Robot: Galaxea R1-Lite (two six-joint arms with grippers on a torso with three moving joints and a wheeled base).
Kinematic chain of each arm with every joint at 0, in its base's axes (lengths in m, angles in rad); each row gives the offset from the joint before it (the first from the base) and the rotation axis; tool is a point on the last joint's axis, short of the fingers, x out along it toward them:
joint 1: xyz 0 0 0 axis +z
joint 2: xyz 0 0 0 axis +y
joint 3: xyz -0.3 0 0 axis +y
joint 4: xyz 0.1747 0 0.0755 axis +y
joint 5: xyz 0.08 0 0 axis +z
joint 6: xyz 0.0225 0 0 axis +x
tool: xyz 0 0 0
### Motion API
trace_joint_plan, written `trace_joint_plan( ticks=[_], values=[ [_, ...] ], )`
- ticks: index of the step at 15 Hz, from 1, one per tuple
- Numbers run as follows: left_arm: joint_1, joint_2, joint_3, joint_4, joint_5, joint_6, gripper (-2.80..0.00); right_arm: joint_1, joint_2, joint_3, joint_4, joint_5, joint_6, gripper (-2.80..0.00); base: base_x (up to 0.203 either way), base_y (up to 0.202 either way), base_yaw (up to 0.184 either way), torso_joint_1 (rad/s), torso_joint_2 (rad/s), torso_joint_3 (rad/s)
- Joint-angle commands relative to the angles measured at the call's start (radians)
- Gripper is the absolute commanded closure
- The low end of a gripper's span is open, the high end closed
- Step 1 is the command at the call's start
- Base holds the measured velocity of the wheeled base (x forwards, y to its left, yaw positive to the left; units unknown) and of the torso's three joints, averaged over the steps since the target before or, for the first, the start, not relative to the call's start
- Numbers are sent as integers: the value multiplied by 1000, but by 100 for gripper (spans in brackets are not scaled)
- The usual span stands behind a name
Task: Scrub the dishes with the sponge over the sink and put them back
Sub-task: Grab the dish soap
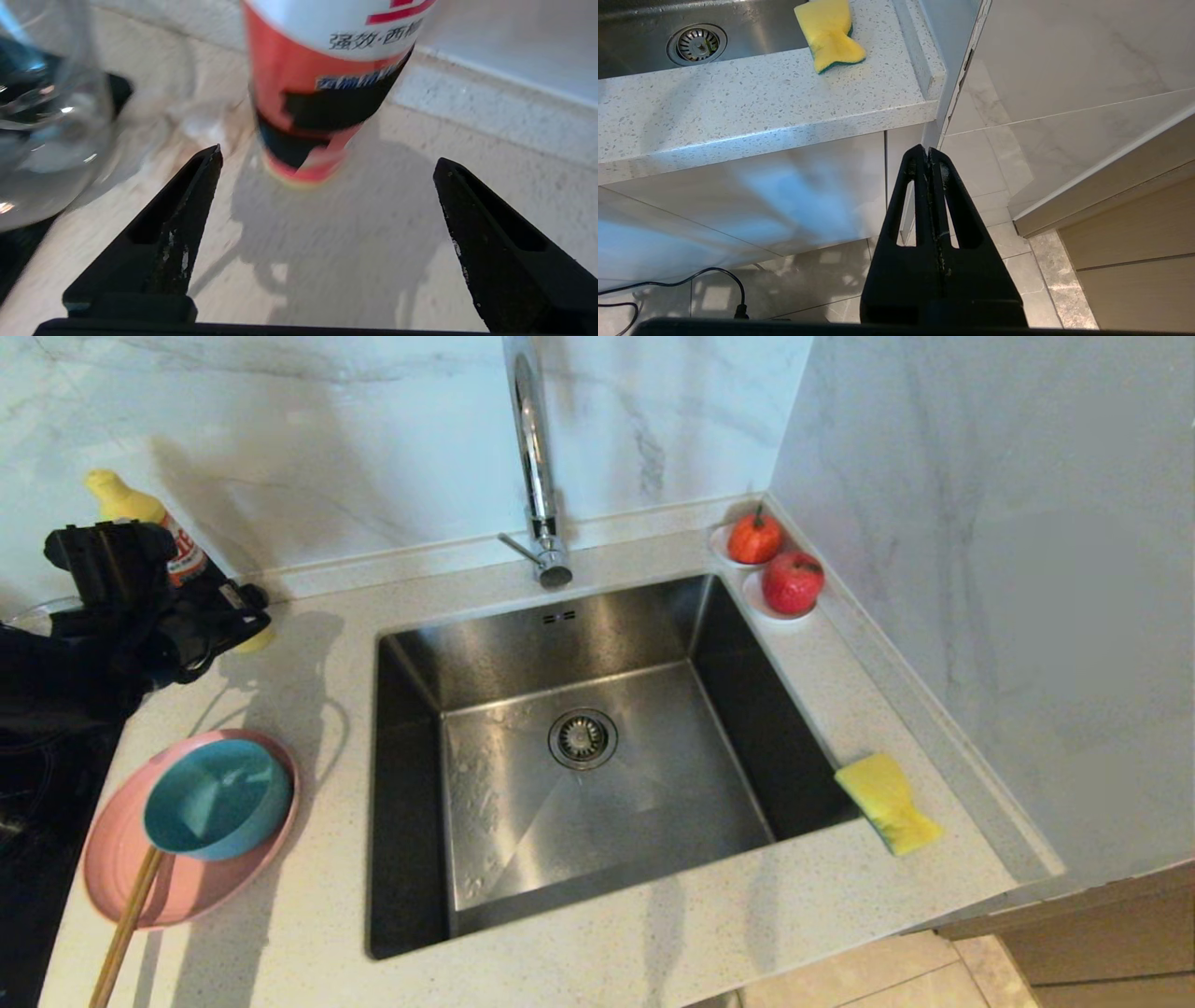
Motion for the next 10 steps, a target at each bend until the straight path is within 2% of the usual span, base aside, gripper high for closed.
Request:
trace_joint_plan(
  ticks=[1,10],
  values=[
    [1,56,-43,-14,2,0,-280,-1,1,0,-1,0,0,0,0,0,0,0,0,0],
    [5,209,-223,-129,10,3,-280,1,1,0,-1,0,0,0,0,0,0,0,0,0]
  ],
)
